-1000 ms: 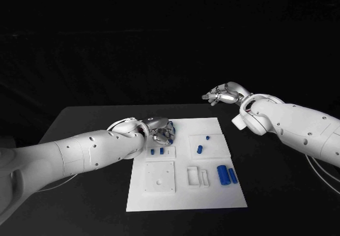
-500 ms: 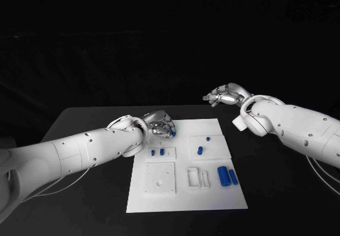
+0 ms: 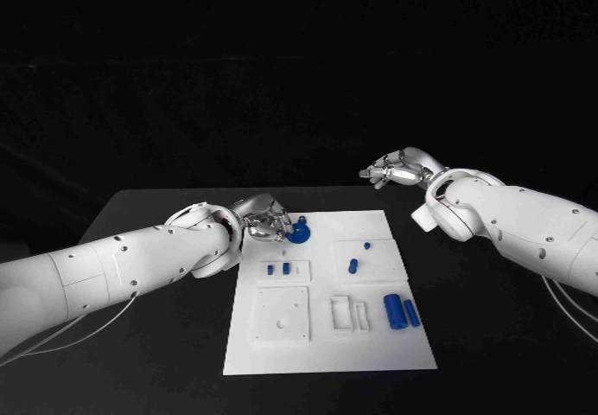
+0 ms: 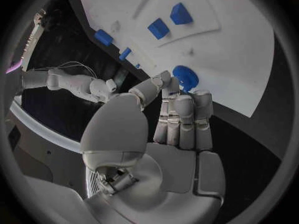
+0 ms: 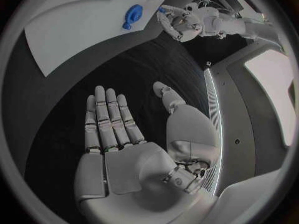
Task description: Assemble the parts on the task board
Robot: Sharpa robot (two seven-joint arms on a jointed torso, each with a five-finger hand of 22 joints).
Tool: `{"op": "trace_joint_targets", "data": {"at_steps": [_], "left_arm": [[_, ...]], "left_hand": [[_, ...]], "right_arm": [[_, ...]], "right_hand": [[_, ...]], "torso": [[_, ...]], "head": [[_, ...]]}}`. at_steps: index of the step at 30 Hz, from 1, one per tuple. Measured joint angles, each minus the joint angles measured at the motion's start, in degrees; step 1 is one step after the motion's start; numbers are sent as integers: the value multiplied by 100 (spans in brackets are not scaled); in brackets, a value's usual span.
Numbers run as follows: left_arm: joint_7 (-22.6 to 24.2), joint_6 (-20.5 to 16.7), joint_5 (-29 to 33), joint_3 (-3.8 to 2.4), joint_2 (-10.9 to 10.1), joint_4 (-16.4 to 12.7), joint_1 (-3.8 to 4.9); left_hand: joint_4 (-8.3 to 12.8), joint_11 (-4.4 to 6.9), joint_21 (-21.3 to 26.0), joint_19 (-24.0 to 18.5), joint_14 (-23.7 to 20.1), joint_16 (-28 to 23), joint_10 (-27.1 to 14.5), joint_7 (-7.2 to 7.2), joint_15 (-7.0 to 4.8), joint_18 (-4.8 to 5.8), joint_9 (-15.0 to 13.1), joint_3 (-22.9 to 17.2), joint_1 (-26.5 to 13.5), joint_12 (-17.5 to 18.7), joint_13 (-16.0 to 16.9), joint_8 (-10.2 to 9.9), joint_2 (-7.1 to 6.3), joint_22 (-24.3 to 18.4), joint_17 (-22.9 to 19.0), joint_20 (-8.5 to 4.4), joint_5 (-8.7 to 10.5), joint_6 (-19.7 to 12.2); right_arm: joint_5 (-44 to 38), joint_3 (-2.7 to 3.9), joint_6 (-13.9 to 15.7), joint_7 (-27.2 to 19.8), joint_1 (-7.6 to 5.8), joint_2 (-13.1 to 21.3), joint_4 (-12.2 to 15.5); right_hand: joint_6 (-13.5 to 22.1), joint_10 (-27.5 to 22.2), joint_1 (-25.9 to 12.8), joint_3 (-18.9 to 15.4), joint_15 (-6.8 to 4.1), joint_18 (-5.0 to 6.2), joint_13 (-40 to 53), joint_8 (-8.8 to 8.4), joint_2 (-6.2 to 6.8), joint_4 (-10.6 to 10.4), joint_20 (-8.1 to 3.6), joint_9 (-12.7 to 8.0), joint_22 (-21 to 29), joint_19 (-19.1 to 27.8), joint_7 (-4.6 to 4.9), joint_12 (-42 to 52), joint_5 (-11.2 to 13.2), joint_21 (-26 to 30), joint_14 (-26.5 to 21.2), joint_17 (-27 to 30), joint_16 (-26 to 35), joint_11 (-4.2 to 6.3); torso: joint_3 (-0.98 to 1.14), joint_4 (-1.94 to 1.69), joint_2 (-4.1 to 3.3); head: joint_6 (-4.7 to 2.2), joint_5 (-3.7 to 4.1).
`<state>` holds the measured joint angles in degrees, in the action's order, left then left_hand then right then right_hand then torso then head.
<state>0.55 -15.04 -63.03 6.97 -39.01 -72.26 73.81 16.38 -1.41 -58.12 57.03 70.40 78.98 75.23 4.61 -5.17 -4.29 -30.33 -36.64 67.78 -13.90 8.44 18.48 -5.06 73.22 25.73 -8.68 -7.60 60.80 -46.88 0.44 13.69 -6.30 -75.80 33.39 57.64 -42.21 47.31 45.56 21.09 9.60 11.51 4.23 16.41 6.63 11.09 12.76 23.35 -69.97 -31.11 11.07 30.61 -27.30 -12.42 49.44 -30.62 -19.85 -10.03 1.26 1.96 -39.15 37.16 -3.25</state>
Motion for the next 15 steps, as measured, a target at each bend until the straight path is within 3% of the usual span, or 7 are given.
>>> {"op": "trace_joint_targets", "data": {"at_steps": [15], "left_arm": [[-84, 383, -99, 3, -105, -15, -2]], "left_hand": [[1, 20, 0, 1, 9, 0, 20, 1, -9, 0, 7, 1, 7, 16, 10, 22, -9, 4, -1, 2, 7, -1]], "right_arm": [[0, 1, 0, 3, 0, 6, 3]], "right_hand": [[0, 0, 0, 0, 0, 0, 1, 0, 0, 0, 0, -1, -5, 0, 0, 0, 0, 7, 0, 0, 0, 0]], "torso": [[-8, 13, -13]], "head": [[-11, -65]]}}
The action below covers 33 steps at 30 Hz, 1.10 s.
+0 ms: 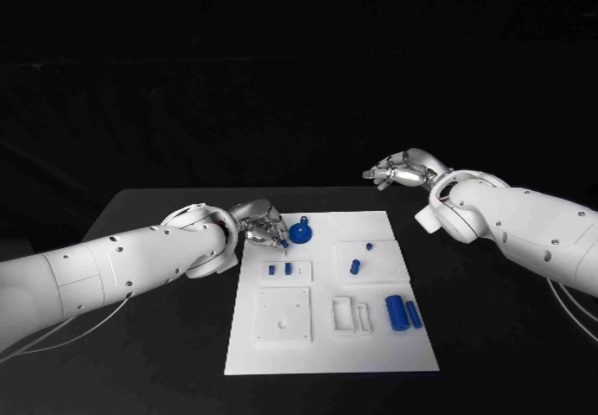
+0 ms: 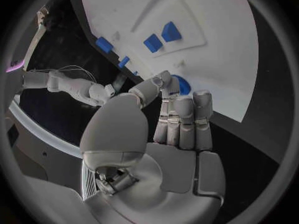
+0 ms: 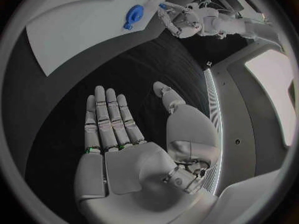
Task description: Assemble the parts on the task board
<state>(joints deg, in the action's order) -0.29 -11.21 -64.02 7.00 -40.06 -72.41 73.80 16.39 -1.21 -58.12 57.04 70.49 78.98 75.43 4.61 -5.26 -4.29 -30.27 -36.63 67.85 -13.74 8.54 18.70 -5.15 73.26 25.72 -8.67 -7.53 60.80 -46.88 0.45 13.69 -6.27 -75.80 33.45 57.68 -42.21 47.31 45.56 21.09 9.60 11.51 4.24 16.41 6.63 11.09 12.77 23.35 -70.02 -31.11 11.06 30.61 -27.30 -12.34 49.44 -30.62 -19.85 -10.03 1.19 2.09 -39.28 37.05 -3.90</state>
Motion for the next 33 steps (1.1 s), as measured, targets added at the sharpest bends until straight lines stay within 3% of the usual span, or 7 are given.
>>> {"op": "trace_joint_targets", "data": {"at_steps": [33], "left_arm": [[-110, 353, -440, 12, 62, 147, -7]], "left_hand": [[-10, 2, 0, 22, 0, 0, -2, -14, 0, 0, 6, -10, -43, 4, 9, -3, -18, 3, -1, -1, 5, 15]], "right_arm": [[0, -1, -3, 0, 1, 4, 1]], "right_hand": [[0, 0, 0, 0, 0, 0, -4, 0, 0, 0, 0, -5, -4, 0, 0, 0, -22, 16, 0, 4, 0, 0]], "torso": [[12, 11, 0]], "head": [[35, -23]]}}
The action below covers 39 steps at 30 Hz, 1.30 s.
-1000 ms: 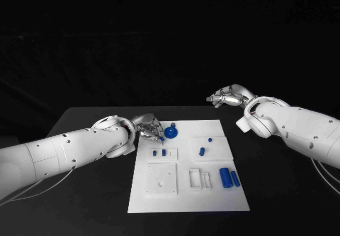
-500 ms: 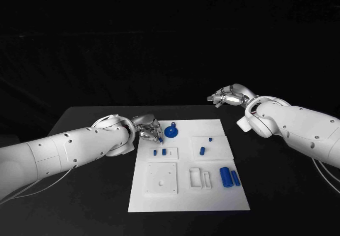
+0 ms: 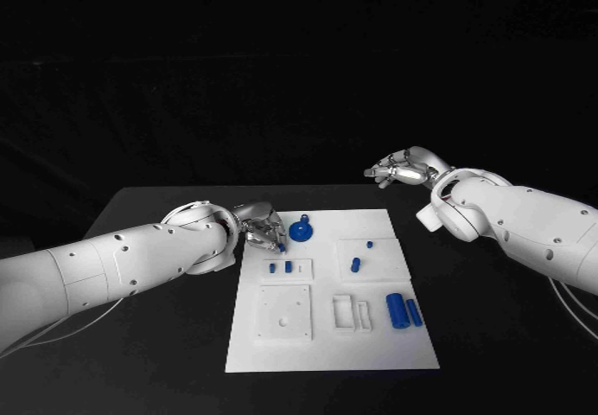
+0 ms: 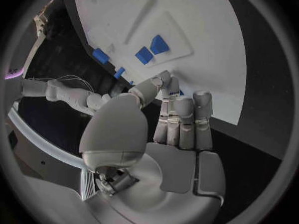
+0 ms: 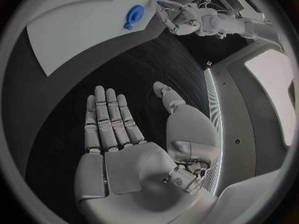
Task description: Assemble the parts on the task board
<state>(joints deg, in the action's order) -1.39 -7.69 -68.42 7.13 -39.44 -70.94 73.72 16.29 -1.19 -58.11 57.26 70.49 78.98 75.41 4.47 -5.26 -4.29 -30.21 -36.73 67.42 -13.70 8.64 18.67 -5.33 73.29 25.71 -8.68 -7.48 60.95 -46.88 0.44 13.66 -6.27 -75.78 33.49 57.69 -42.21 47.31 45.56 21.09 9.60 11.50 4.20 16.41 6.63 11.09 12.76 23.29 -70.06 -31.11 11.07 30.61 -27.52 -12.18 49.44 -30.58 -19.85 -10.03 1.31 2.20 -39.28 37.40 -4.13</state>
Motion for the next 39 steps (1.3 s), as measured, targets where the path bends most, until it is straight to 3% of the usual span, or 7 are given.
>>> {"op": "trace_joint_targets", "data": {"at_steps": [19, 39], "left_arm": [[-5, 53, -180, 25, 83, 27, 1], [-22, 61, -824, 69, 125, 25, 30]], "left_hand": [[1, 5, 0, 10, 0, 0, -5, 3, 0, 0, -2, 1, 15, 23, 19, -5, 6, -2, -1, 8, 1, -3], [22, -12, 0, 8, 0, 0, 11, -6, 0, 0, -2, -7, 30, 40, 24, -7, 4, 3, -1, 10, 23, 6]], "right_arm": [[0, 1, 0, 0, 0, 8, 5], [0, 0, 0, 0, 0, 12, 7]], "right_hand": [[0, 0, 0, 0, 0, 0, -4, 0, 0, 0, 0, -2, -5, 0, 0, 0, 0, 0, 0, 0, 0, 0], [0, 0, 0, 0, 0, 0, -3, 0, 0, 0, 0, -7, -9, 0, 0, 0, 0, 0, 0, -1, 0, 0]], "torso": [[2, 3, 1], [-1, -2, 1]], "head": [[12, -5], [25, 9]]}}
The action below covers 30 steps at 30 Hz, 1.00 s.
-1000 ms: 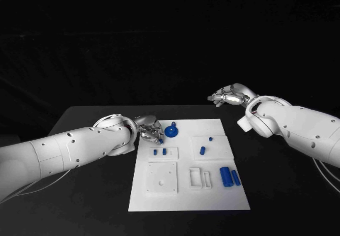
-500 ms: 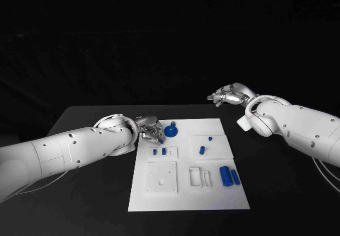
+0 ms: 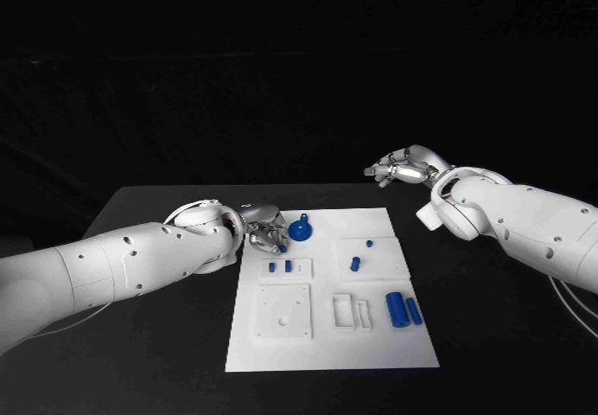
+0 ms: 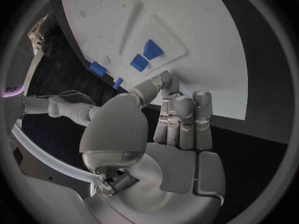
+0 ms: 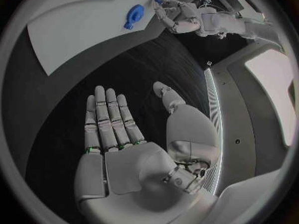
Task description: Assemble the parts on the task board
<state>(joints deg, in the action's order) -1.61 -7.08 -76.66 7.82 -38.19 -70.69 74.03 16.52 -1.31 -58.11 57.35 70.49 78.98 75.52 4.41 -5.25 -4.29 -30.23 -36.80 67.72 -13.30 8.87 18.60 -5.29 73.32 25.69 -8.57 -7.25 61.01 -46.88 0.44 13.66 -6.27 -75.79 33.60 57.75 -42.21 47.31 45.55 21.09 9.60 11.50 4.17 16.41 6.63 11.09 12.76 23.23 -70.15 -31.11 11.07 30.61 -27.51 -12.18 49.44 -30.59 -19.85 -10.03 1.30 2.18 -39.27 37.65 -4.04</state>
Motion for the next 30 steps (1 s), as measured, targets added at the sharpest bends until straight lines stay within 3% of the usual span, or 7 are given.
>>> {"op": "trace_joint_targets", "data": {"at_steps": [5, 10, 19, 30], "left_arm": [[15, -5, -18, 7, 1, 10, -2], [40, -22, 3, 25, -11, 22, -16], [74, -26, 54, 39, -20, 24, -36], [9, -34, 159, 37, -55, 83, -36]], "left_hand": [[-15, 0, 0, 0, 0, 0, 0, 12, 0, 0, 18, -15, 6, 49, 13, -1, -6, 6, 0, 1, 0, -12], [-9, 0, 0, -15, 0, 0, -1, 213, 0, 0, 94, -39, 68, 94, 53, -185, -68, 13, 0, -13, 27, -220], [-16, -2, 0, -34, -2, 0, 1, 335, 2, 2, 202, -46, 142, 166, 88, -367, -142, 21, 0, -13, 65, -667], [-40, -15, 0, -34, -21, 0, 15, 296, 21, 2, 259, -23, 125, 223, 110, -466, -203, 27, -6, -12, 131, -829]], "right_arm": [[0, 0, 0, 0, 0, 5, 0], [0, 2, 0, 0, 0, 10, -2], [0, 0, 0, 0, 1, 10, -3], [0, 0, 0, 2, 1, 25, -1]], "right_hand": [[0, 0, 0, 0, 0, 0, 0, 0, 0, 0, 0, 0, 0, 0, 0, 0, 0, 0, 0, 0, 0, 0], [0, 0, 0, 0, 0, 0, 1, 0, 0, 0, 0, 1, 1, 0, 0, 0, 0, 0, 0, 0, 0, 0], [0, 0, 0, 0, 0, 0, -4, 0, 0, 0, 0, 1, -4, 0, 0, 0, 0, 0, 0, 0, 0, 0], [0, 0, 0, 0, 0, 0, -4, 0, 0, 0, 0, 2, -4, 0, 0, 0, 0, 0, 0, -1, 0, 0]], "torso": [[-3, -1, 0], [-3, -3, 0], [-3, -1, 0], [-1, 2, 0]], "head": [[-4, 4], [-5, 9], [-4, 12], [-14, 10]]}}
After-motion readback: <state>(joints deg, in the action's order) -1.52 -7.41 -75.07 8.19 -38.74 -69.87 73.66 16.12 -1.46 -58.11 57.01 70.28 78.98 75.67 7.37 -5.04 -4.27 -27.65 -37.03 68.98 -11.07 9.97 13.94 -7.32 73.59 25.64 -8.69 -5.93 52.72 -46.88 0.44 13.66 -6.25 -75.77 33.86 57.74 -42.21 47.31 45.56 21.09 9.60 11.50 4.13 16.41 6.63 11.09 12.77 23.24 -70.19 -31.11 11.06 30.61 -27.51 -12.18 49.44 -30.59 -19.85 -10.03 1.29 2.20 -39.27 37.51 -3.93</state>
